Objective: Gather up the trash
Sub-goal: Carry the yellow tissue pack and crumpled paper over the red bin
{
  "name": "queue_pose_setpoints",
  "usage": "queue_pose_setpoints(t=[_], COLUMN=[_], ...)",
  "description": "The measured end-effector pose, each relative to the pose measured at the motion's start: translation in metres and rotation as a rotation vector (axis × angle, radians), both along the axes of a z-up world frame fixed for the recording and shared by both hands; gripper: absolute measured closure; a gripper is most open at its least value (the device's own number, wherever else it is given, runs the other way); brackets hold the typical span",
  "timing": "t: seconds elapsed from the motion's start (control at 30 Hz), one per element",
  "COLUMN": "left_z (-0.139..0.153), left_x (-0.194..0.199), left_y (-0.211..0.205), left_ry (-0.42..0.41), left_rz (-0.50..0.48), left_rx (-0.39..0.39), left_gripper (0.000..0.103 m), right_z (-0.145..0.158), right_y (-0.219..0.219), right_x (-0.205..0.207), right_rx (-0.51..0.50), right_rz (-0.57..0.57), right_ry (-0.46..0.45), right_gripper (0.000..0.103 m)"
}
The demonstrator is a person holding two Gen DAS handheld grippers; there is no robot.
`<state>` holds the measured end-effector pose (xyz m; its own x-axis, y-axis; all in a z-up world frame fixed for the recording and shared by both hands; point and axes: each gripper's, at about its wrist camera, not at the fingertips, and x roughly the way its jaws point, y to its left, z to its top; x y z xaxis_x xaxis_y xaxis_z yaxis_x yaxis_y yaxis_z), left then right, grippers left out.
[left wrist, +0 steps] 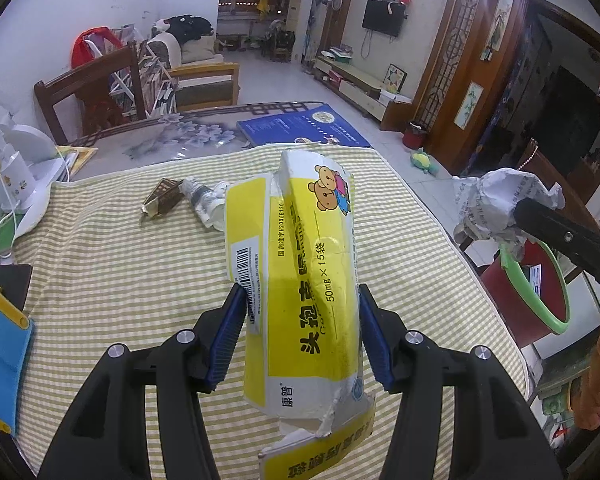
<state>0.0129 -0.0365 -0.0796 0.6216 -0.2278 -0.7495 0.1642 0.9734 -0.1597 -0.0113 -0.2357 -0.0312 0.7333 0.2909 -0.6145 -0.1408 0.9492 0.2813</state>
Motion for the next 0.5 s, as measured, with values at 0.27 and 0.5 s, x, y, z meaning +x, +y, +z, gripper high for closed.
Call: queue_pose_setpoints(t=[0.27, 0.5], left_z=[0.002, 0.000], left_x=[0.008, 0.010], left_y=[-0.041, -0.084], left_ry=[0.012, 0.020], left_rz=[0.007, 0.019], left_rx=[0.004, 0.009], left_gripper=[0.050, 0.050], right_z=[0.000, -0.005], right_y=[-0.040, -0.082], right_x=[0.007, 0.017], right_rx=[0.010, 0.025], right_rz=[0.013, 0.029], right_ry=[0.009, 0.023], right_gripper=[0.061, 0.061])
